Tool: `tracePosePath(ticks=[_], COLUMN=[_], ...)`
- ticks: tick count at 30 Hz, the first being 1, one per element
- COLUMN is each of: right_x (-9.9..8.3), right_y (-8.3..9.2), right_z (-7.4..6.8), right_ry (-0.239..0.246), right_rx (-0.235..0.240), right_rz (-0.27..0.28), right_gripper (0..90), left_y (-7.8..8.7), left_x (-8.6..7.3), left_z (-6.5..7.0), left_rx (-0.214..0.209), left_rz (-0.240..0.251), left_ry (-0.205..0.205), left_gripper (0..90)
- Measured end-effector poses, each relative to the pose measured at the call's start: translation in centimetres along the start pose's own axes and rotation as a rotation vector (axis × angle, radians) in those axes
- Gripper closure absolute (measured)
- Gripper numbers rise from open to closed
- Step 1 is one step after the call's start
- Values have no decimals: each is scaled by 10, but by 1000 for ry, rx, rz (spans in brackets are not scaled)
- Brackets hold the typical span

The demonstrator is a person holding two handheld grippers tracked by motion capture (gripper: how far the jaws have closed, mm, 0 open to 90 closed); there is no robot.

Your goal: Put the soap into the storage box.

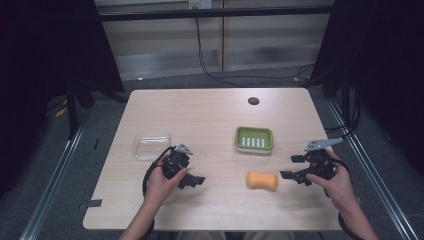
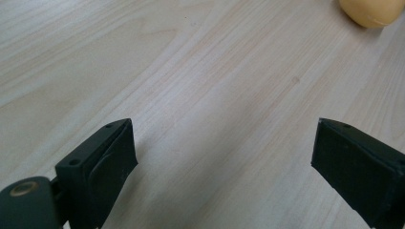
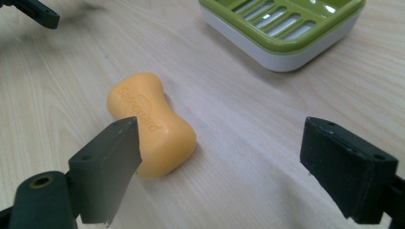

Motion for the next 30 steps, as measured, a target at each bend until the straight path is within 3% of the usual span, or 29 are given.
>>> tracePosePath(ticks=[7,8,9,10,11,12,13,15,16,22,23,30], right_x=[2,2,3,3,3,4,5,5,6,9,10,12], right_y=[-7,-10,-12,-14,-16,-19,-21,-23,-27,-33,-34,-42], right_z=[-8,-12,-14,-17,-21,-24,-27,-29,-31,-37,-38,-44], right_ry=[42,65,87,101,118,135,150,159,202,240,247,292], right_rx=[-10,-12,-17,-12,-3,2,6,6,3,0,-2,-5], right_rz=[-39,-72,-87,-104,-122,-133,-152,-172,-212,-303,-312,-376], right_gripper=[130,131,131,133,138,144,148,149,165,171,174,199], left_y=[3,3,4,4,3,1,1,0,-1,-1,2,3], left_x=[2,4,1,1,1,2,1,1,2,2,0,0], left_z=[-1,-1,-3,-3,-2,0,-1,0,2,1,-1,-1], left_rx=[4,2,-4,-6,-6,0,-4,-9,-12,-3,-5,-10], left_rz=[7,11,-21,-22,-25,-10,-25,-23,-8,-6,-36,-36], left_ry=[-5,-2,-43,-50,-51,-19,-44,-35,-14,-9,-50,-53], left_gripper=[77,77,77,77,77,77,77,77,77,77,77,77])
Point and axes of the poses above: each handheld gripper's, and its own axes: y roughly backward along the jaws, x roughly out of its top, z roughly to its right, the point moved 9 cm from there along -y, roughly forward along the jaws, and after that the axes turned 3 degrees about -y, right-handed, at the moved point
